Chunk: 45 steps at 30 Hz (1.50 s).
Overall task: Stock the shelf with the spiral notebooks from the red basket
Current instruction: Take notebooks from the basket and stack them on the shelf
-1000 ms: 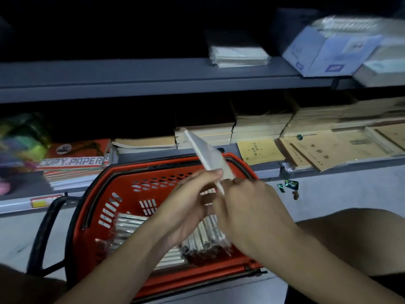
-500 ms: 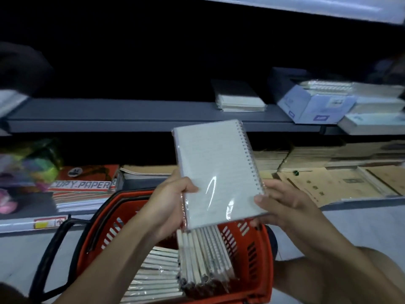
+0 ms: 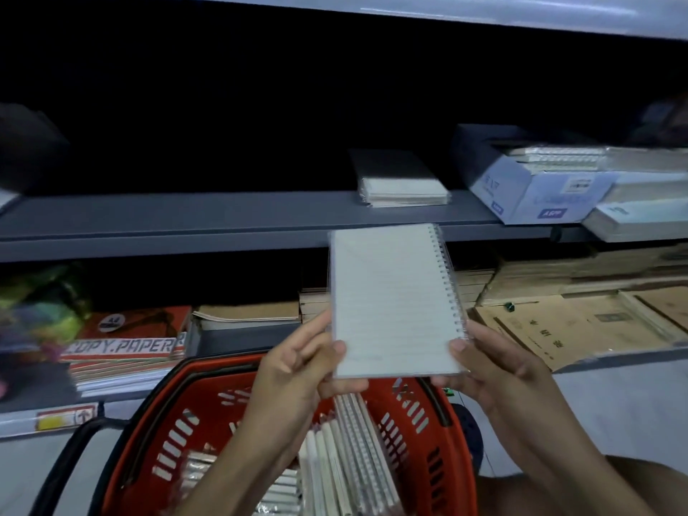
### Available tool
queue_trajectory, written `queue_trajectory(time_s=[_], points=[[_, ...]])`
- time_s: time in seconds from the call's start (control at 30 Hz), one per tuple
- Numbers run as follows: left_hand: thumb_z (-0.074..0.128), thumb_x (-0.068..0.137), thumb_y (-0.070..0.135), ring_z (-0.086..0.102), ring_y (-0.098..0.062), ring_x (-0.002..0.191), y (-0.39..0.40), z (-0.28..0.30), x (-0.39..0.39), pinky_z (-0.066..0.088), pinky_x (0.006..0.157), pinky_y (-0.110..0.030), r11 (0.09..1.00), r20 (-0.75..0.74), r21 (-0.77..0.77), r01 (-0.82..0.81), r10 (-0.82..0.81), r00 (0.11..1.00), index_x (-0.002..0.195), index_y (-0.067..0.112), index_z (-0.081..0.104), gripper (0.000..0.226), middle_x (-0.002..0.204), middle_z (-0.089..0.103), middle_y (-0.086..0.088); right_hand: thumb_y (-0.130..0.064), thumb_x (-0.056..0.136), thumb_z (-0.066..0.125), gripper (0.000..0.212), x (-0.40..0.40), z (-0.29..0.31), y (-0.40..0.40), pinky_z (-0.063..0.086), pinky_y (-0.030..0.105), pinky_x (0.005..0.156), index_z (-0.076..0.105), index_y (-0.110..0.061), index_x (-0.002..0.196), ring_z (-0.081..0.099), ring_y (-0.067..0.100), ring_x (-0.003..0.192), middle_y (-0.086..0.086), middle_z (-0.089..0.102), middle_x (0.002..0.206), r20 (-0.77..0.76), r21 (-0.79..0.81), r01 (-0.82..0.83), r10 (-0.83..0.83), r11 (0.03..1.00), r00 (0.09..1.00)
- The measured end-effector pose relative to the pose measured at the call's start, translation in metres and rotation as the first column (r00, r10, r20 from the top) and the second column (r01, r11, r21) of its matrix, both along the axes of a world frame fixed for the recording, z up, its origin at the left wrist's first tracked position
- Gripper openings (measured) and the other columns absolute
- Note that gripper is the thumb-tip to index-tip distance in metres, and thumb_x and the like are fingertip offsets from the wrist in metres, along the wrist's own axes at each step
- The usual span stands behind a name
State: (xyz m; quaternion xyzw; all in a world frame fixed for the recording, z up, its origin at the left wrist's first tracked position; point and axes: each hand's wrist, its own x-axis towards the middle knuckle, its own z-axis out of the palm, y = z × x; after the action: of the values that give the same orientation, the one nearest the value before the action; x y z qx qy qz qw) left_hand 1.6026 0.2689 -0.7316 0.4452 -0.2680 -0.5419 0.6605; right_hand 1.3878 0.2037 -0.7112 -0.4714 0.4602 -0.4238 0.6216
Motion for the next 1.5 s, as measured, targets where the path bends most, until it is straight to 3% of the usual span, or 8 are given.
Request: queue_trajectory(time_s=[0.17,0.33,0.5,0.8,0.97,1.1,1.3,1.5], points=[[0.064,0.085,0.007,0.076,-0.028,0.096,-0.020,0.002,0.001,0.064,0.063,-0.030,1.000,0.039,-0.013,0.007,-0.007,0.999,0.139,0.018,0.056,0.057,0.122,0.074,-0.006,-0.008,0.094,0.062,0.028,-0.002,0.008,-0.022,0.060,0.033,0.075,0.080,-0.028,0.104,0.076,0.025,0.083,-0.001,0.078,0.109,-0.023,-0.044,-0.033,0.032,0.999,0.999],[0.064,0.087,0.004,0.076,-0.017,0.084,-0.080,0.034,0.004,0.064,0.068,-0.035,0.998,0.044,-0.051,-0.037,0.039,0.998,0.137,0.015,0.058,0.052,0.094,0.070,-0.004,-0.010,0.097,0.060,0.030,0.007,0.026,-0.084,0.053,0.037,0.082,0.072,-0.021,0.122,0.063,0.030,0.088,0.008,0.074,0.117,-0.024,-0.088,-0.017,0.015,0.996,1.000],[0.059,0.097,0.001,0.075,-0.019,0.096,-0.150,0.061,0.015,0.062,0.076,-0.031,1.000,0.030,-0.029,-0.008,0.009,1.000,0.145,0.008,0.049,0.050,0.121,0.067,-0.019,-0.011,0.098,0.061,0.036,0.022,0.043,-0.167,0.051,0.028,0.072,0.060,-0.007,0.133,0.066,0.017,0.093,0.010,0.072,0.123,0.029,-0.022,-0.037,0.037,0.999,0.999],[0.061,0.097,0.000,0.074,-0.011,0.058,-0.217,0.067,0.020,0.057,0.097,-0.040,0.983,0.085,0.100,-0.155,0.146,0.986,0.130,0.001,0.054,0.035,0.117,0.064,-0.014,-0.014,0.092,0.071,0.035,0.047,0.050,-0.236,0.054,0.026,0.060,0.062,-0.005,0.126,0.065,0.018,0.065,0.007,0.069,0.089,-0.114,0.022,0.084,-0.081,0.996,0.990],[0.074,0.088,0.008,0.078,-0.021,0.074,-0.196,0.058,0.020,0.061,0.088,-0.036,0.982,0.334,0.058,-0.179,0.150,0.931,0.125,0.015,0.055,0.042,0.109,0.067,-0.012,-0.042,0.083,0.079,0.056,0.034,0.043,-0.218,0.058,0.032,0.064,0.063,-0.014,0.128,0.068,0.017,0.066,0.003,0.072,0.099,-0.321,-0.227,0.137,-0.207,0.964,0.924],[0.075,0.088,0.010,0.077,-0.018,0.066,-0.186,0.053,0.018,0.062,0.081,-0.035,0.976,0.552,0.002,-0.217,0.180,0.814,0.113,0.017,0.064,0.028,0.086,0.069,-0.005,-0.024,0.080,0.083,0.035,0.024,0.032,-0.204,0.052,0.025,0.054,0.069,-0.015,0.110,0.066,0.009,0.059,0.005,0.074,0.088,-0.349,-0.348,0.109,-0.236,0.931,0.907],[0.073,0.090,0.013,0.070,-0.014,0.052,-0.221,0.052,0.014,0.064,0.061,-0.037,0.928,0.624,-0.072,-0.366,0.328,0.709,0.093,0.025,0.066,0.014,0.080,0.070,0.002,-0.030,0.086,0.079,0.021,0.038,0.026,-0.230,0.041,0.011,0.045,0.076,-0.020,0.104,0.051,0.002,0.038,0.003,0.062,0.055,-0.322,-0.424,0.216,-0.370,0.879,0.871],[0.075,0.088,0.023,0.071,-0.017,0.069,-0.246,0.050,0.014,0.064,0.071,-0.045,0.909,0.657,-0.084,-0.409,0.359,0.663,0.091,0.031,0.066,0.013,0.073,0.068,0.008,-0.032,0.090,0.075,0.027,0.045,0.027,-0.251,0.043,0.012,0.041,0.074,-0.022,0.115,0.047,0.002,0.033,0.001,0.064,0.060,-0.370,-0.439,0.218,-0.396,0.872,0.840]])
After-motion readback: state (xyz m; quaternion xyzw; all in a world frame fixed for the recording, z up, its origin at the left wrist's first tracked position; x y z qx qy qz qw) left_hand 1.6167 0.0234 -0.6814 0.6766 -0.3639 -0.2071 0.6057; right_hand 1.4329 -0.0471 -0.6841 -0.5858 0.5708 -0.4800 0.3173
